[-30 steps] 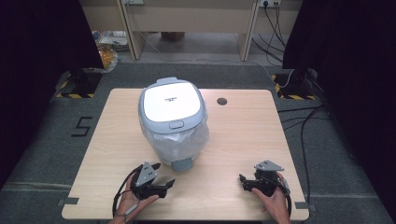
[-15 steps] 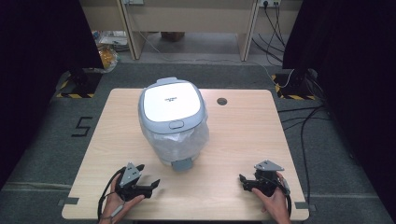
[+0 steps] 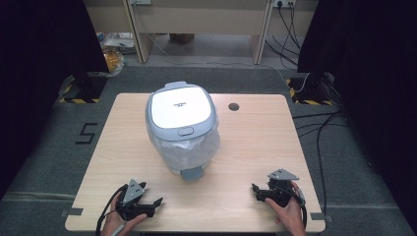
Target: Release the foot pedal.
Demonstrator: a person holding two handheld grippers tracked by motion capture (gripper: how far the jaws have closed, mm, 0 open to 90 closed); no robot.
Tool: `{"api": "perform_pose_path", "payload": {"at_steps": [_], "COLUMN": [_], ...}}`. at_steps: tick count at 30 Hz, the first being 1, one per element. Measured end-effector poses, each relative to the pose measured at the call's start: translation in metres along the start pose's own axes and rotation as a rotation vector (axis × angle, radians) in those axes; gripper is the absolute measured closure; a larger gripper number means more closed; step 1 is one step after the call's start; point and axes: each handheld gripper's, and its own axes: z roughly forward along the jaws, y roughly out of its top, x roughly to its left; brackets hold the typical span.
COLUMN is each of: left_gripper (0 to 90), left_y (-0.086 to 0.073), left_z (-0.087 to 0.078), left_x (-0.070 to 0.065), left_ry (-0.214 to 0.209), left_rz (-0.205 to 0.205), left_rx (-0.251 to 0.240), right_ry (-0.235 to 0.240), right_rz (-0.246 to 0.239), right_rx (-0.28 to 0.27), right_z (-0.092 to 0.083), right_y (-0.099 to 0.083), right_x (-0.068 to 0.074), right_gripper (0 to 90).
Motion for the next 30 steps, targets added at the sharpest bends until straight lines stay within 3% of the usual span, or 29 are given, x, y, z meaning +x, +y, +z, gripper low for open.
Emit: {"api": "perform_pose_path", "payload": {"at_steps": [3, 7, 30], "left_gripper": [15.5, 15.5, 15.6], "left_y": [0.0005, 0.001, 0.001], "left_z": [0.0025, 0.0035, 0.0039], "left_x": [-0.0017, 0.0026, 0.0031], "left_ry": [0.0, -0.027, -0.03], "left_rz": [0.01, -0.021, -0.029], "left_rx": [0.035, 0.051, 0.05], "right_ry": [0.0, 0.0, 0.0], "right_rz": [-0.001, -0.001, -0.001], "right_rx": [0.0, 0.0, 0.0], "right_z": [0.0, 0.0, 0.0], "right_y": [0.0, -0.0001, -0.0001], "right_x": [0.0, 0.0, 0.0], "right_gripper": [14.4, 14.5, 14.4]}}
